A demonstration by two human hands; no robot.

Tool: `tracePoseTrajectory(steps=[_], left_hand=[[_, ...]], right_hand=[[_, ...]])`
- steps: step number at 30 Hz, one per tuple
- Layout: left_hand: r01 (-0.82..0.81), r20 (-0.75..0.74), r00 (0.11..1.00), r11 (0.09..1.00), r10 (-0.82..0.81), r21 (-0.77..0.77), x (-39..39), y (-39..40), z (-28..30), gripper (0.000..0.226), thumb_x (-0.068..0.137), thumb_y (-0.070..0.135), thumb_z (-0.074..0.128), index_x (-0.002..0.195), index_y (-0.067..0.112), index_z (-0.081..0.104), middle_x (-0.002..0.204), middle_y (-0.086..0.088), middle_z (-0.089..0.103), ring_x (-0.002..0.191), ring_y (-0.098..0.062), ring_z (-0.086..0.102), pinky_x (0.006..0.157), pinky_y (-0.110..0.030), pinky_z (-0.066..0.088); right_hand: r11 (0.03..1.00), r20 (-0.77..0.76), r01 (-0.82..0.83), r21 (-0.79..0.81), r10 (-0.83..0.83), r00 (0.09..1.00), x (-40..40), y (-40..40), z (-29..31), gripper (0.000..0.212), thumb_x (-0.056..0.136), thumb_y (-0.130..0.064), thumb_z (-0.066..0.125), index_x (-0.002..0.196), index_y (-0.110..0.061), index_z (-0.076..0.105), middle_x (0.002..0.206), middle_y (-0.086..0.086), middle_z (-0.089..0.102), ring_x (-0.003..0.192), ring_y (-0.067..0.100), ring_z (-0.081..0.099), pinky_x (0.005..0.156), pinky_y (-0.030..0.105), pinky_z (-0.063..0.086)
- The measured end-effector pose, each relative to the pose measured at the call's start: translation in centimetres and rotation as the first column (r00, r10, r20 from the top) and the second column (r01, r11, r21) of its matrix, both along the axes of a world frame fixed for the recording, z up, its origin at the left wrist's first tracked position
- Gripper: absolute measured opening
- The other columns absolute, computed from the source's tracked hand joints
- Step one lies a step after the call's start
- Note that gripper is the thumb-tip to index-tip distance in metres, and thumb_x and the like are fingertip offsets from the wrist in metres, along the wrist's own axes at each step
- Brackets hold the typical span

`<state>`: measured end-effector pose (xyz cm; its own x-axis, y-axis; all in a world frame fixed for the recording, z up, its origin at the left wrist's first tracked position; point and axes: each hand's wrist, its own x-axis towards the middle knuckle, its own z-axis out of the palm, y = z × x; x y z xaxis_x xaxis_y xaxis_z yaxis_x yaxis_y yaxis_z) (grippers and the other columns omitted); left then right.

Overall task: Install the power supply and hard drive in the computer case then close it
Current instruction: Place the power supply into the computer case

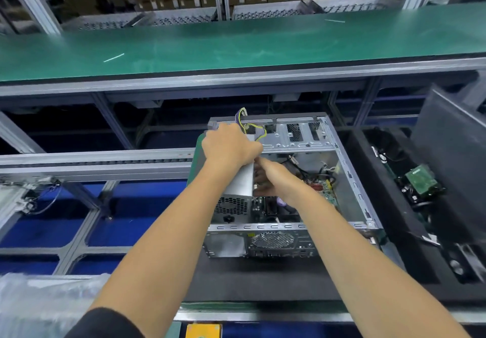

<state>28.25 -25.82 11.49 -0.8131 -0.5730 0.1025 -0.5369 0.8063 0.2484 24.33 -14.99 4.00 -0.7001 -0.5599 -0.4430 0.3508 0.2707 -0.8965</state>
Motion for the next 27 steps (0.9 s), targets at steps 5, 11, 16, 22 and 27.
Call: tracePoseTrajectory(steps=[5,11,16,22,27], left_hand=[[0.011,0.097,0.995,0.976,0.011,-0.217,-0.4,1.9,-0.2,0.048,0.074,0.047,0.054,0.107,0.013,0.059,0.11,-0.006,0.055,0.101,-0.035,0.052,0.064,-0.034,0.038],[0.03,0.16,0.987,0.977,0.004,-0.21,-0.7,1.6,-1.3,0.042,0.076,0.044,0.052,0.104,0.012,0.058,0.107,-0.006,0.055,0.098,-0.037,0.053,0.063,-0.034,0.042],[0.052,0.196,0.98,0.985,-0.02,-0.162,-1.0,0.6,-2.4,0.031,0.074,0.041,0.052,0.087,0.013,0.055,0.084,-0.005,0.058,0.082,-0.034,0.061,0.064,-0.03,0.048],[0.076,0.204,0.978,0.973,-0.031,-0.218,-1.0,0.4,-4.3,0.026,0.072,0.04,0.052,0.082,0.016,0.049,0.076,-0.004,0.052,0.08,-0.031,0.058,0.058,-0.029,0.039],[0.064,0.187,0.982,0.972,-0.021,-0.227,-0.9,1.1,-4.5,0.029,0.073,0.043,0.053,0.082,0.017,0.047,0.083,-0.007,0.055,0.084,-0.034,0.057,0.063,-0.032,0.05]], right_hand=[[0.998,0.057,-0.026,-0.062,0.029,0.998,-0.2,0.6,-1.0,0.037,0.082,-0.047,0.047,0.082,-0.018,0.07,0.081,0.006,0.076,0.07,0.021,0.072,0.054,0.025,0.055],[0.994,0.119,-0.092,-0.063,0.099,0.988,-0.8,0.1,-1.4,0.034,0.101,-0.03,0.038,0.091,-0.013,0.066,0.084,0.007,0.071,0.083,0.025,0.068,0.066,0.034,0.061],[0.992,0.154,-0.113,-0.051,0.12,0.981,-0.5,-0.7,-1.9,0.032,0.098,-0.023,0.036,0.087,-0.015,0.065,0.078,0.005,0.07,0.075,0.023,0.068,0.061,0.034,0.059],[0.987,0.136,-0.161,-0.021,0.162,0.977,-0.4,-0.6,-3.2,0.031,0.093,-0.019,0.034,0.089,-0.013,0.064,0.072,0.004,0.073,0.065,0.017,0.071,0.057,0.031,0.057],[0.985,0.137,-0.17,-0.011,0.17,0.976,-0.5,-0.3,-3.1,0.033,0.1,-0.019,0.032,0.094,-0.012,0.063,0.084,0.008,0.071,0.075,0.024,0.069,0.056,0.031,0.056]])
